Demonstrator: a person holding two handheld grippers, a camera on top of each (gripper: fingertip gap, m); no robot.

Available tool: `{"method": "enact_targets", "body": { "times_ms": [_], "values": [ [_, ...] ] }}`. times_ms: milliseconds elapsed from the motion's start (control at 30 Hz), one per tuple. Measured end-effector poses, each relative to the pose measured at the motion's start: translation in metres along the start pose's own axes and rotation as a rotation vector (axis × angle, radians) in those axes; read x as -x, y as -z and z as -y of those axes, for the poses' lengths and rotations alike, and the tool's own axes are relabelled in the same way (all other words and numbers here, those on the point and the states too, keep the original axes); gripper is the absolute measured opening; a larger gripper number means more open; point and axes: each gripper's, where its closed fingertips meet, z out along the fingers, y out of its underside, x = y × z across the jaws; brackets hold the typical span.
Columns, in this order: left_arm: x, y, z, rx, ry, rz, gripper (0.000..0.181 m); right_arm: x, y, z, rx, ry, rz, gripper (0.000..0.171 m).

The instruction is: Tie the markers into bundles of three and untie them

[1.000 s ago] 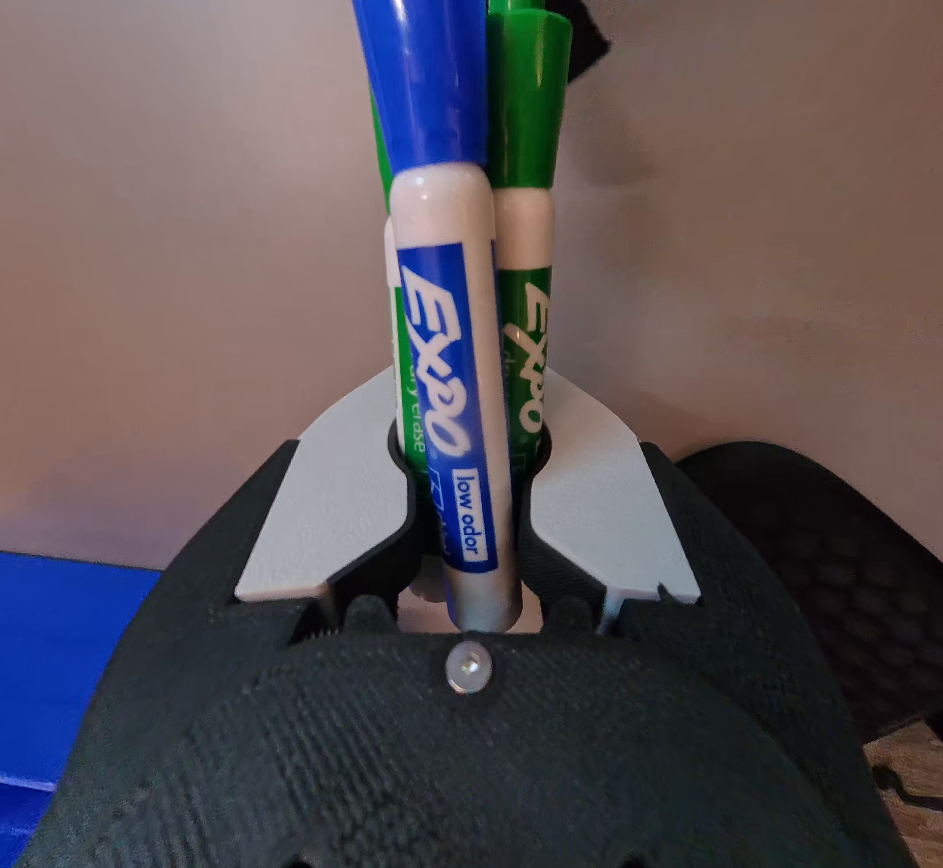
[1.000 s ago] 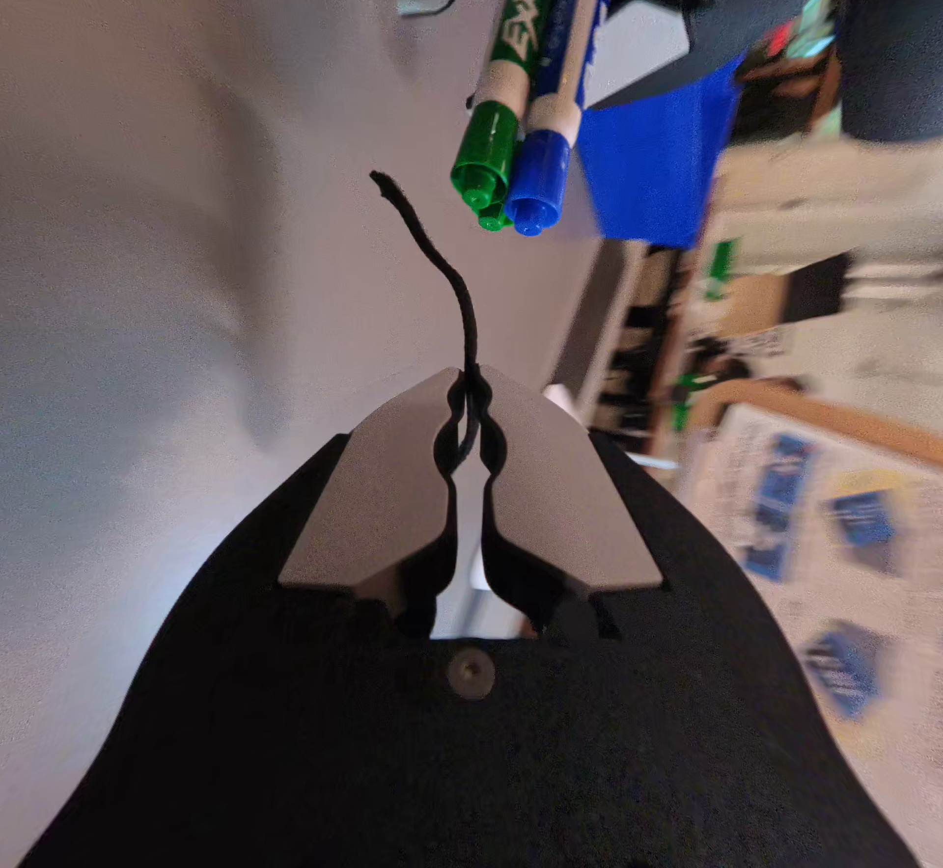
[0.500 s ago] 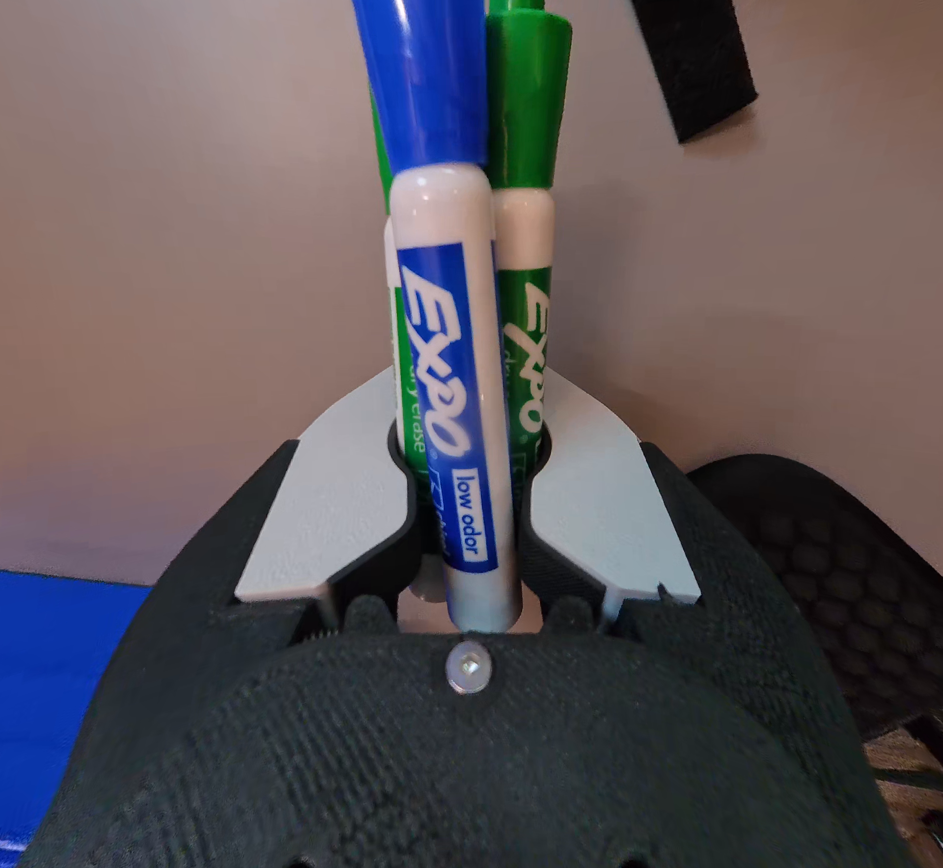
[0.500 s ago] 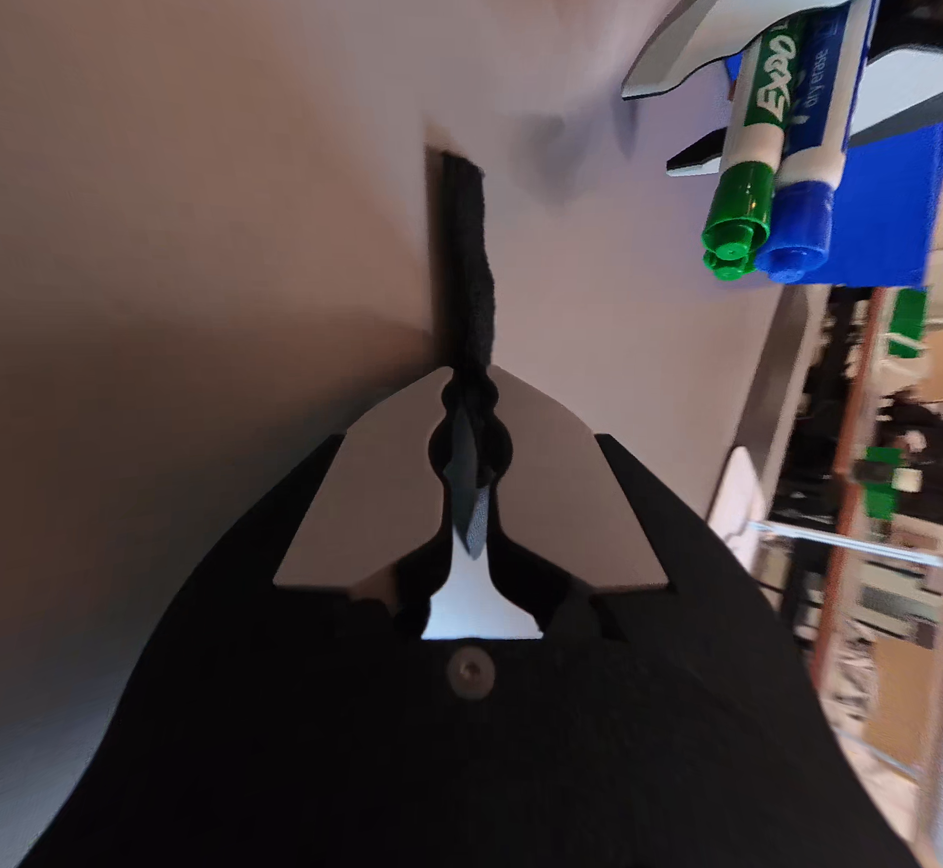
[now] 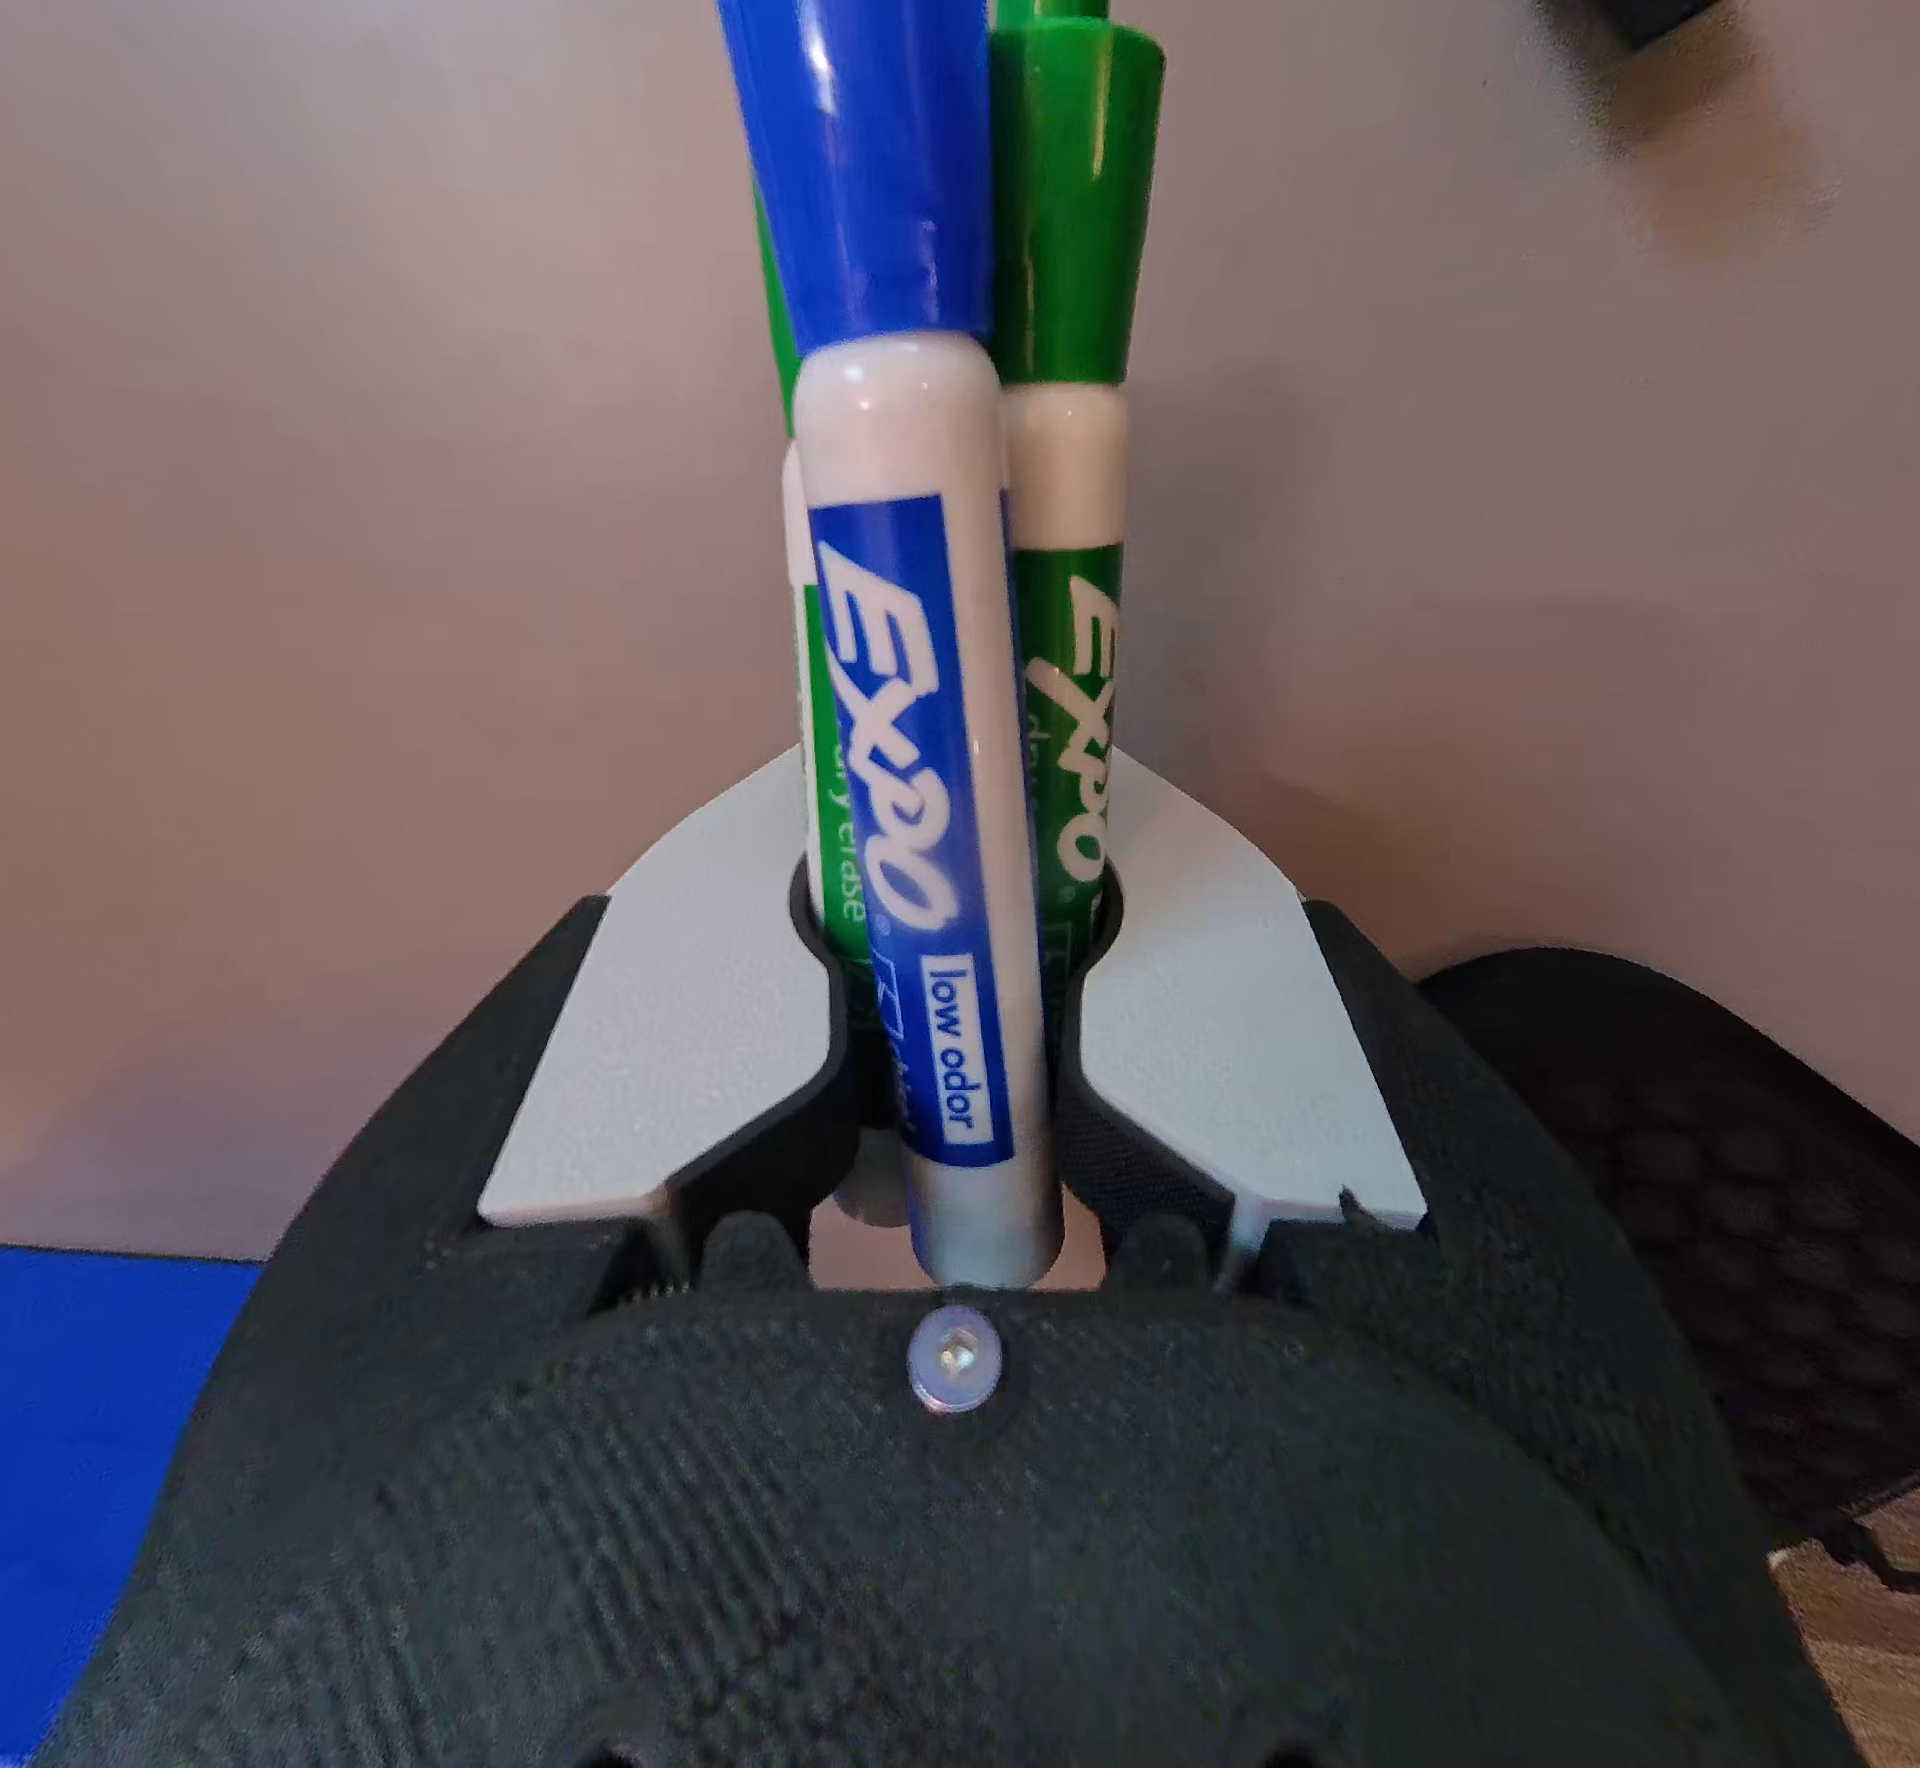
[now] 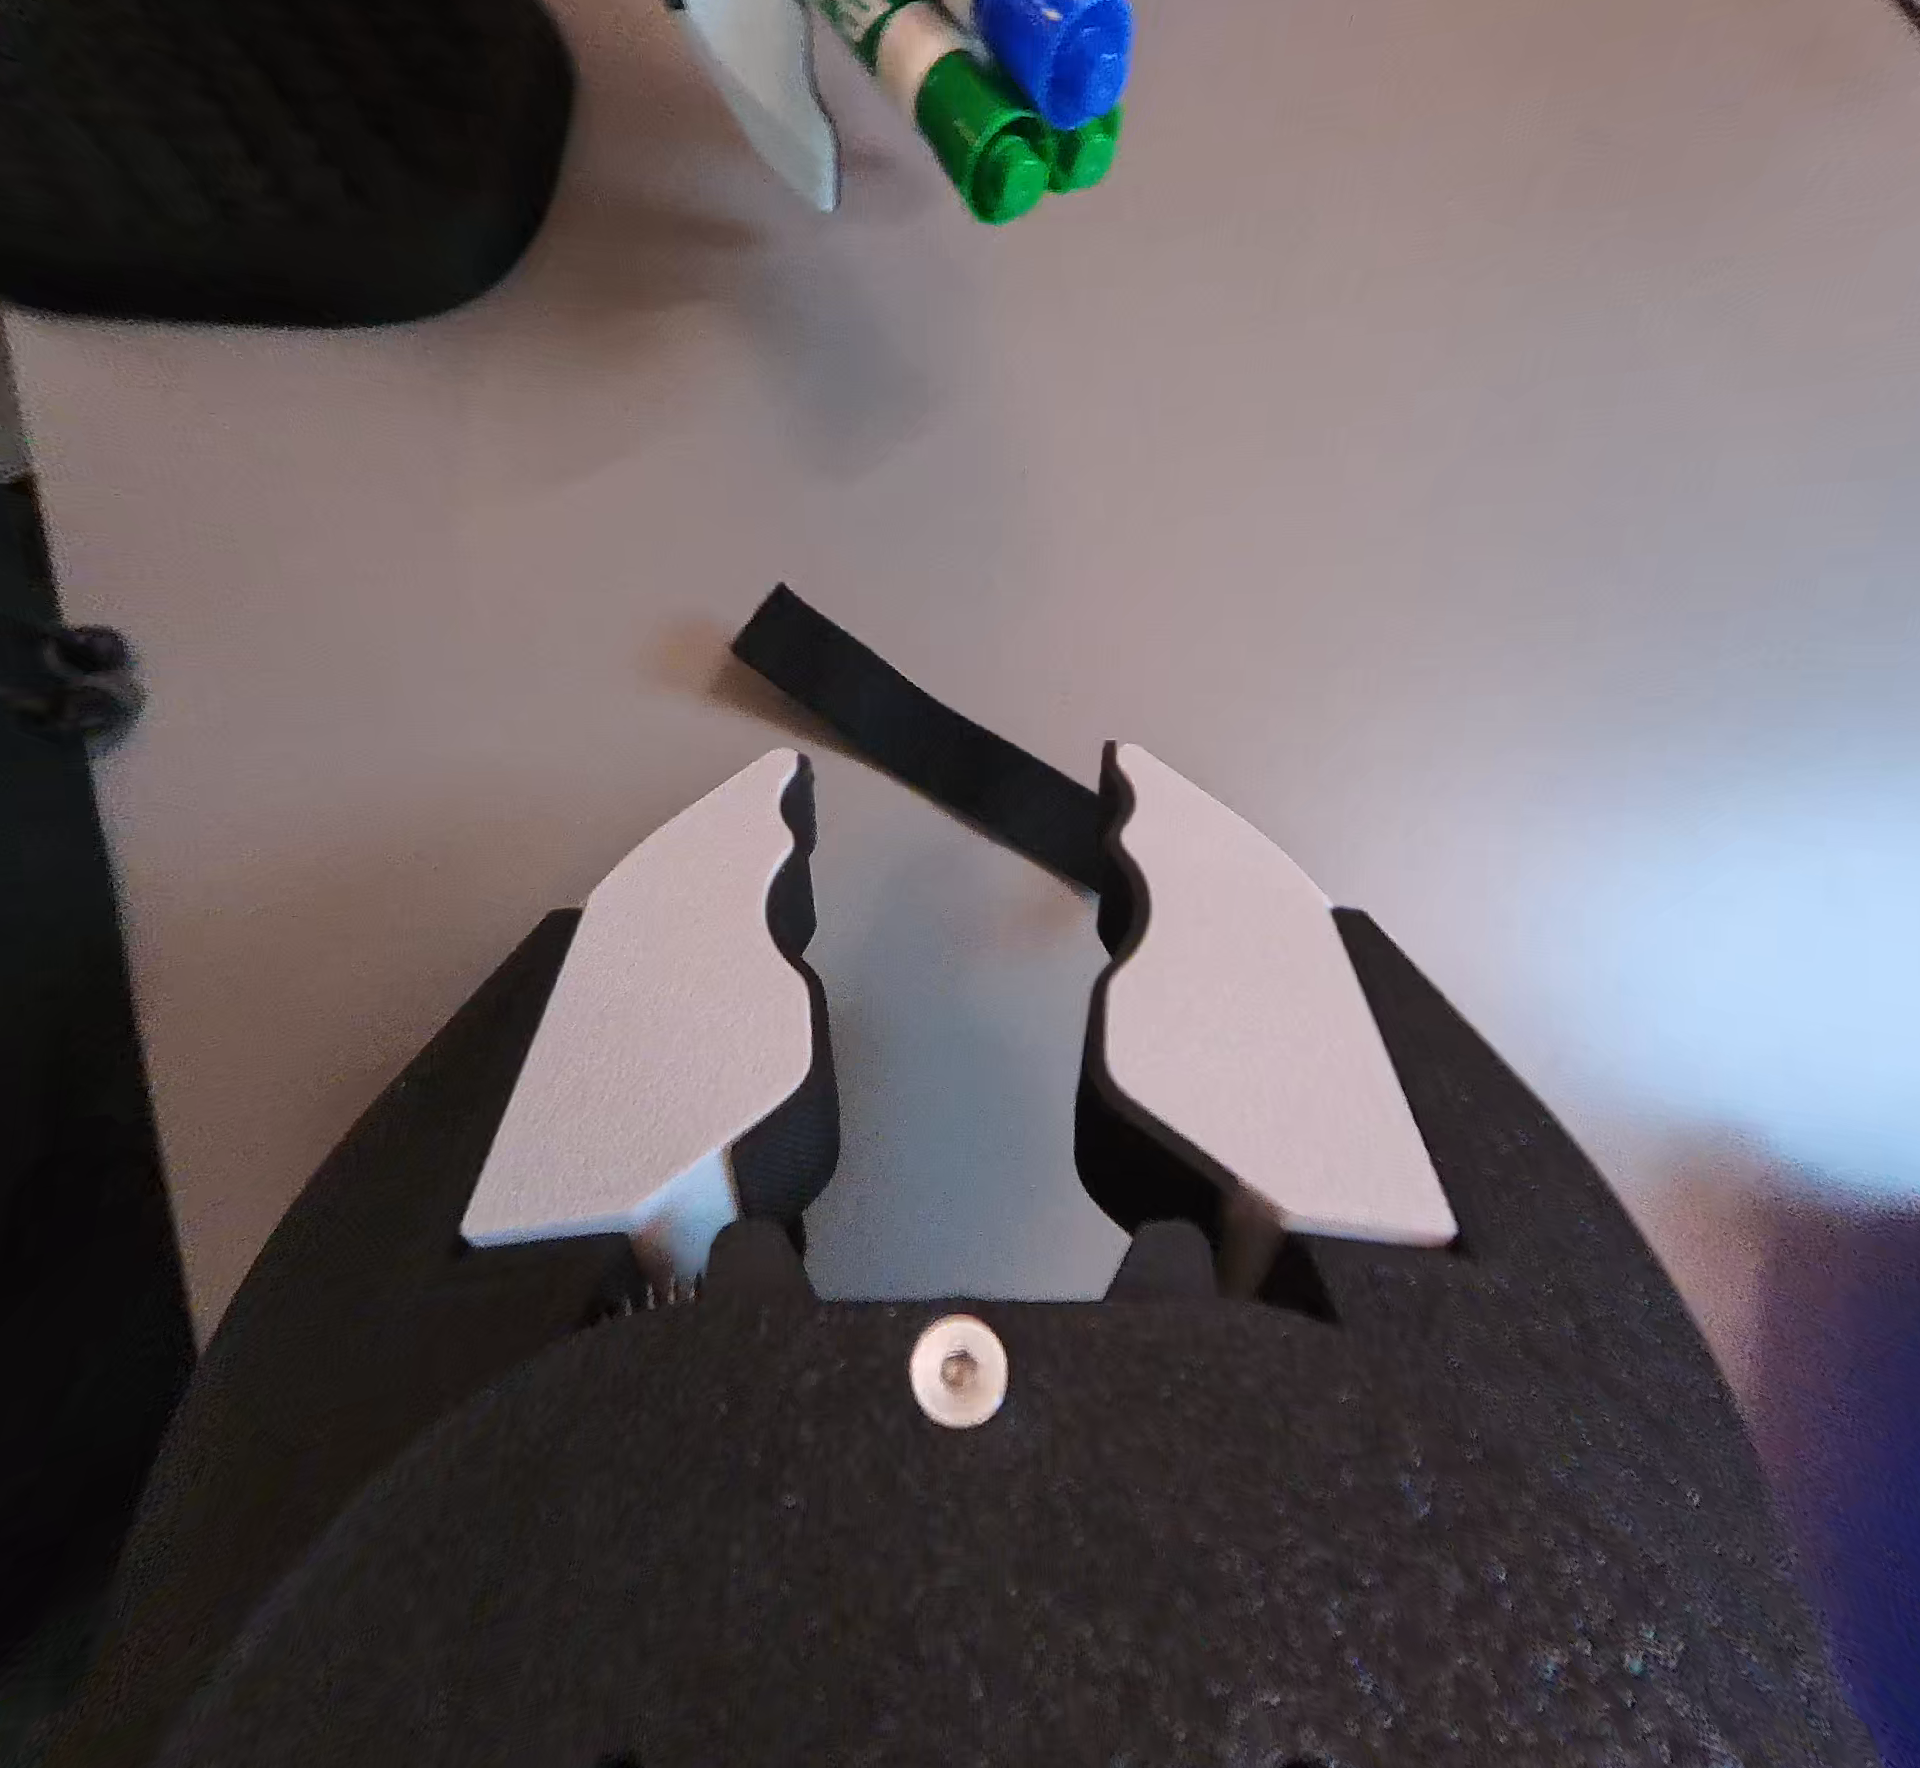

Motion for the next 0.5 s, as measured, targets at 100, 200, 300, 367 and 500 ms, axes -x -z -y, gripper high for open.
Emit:
{"method": "enact_targets", "body": {
  "times_ms": [100,200,300,367,500],
  "values": [
    [-0.002,0.0,0.001,-0.011,-0.015,-0.002,0.043,-0.008,0.008,-0.016,0.012,-0.003,-0.133,0.051],
    [-0.005,0.0,0.001,-0.019,-0.03,-0.005,0.043,-0.025,0.014,-0.038,0.063,-0.029,-0.278,0.05],
    [-0.006,-0.001,-0.001,-0.021,-0.035,-0.007,0.043,-0.035,0.012,-0.046,0.043,-0.173,-0.255,0.051],
    [-0.006,-0.001,-0.002,-0.02,-0.035,-0.006,0.043,-0.044,0.007,-0.043,0.009,-0.256,-0.216,0.052],
    [-0.009,0.0,-0.002,-0.02,-0.031,-0.004,0.043,-0.059,-0.002,-0.025,-0.044,-0.349,-0.123,0.002]
  ]
}}
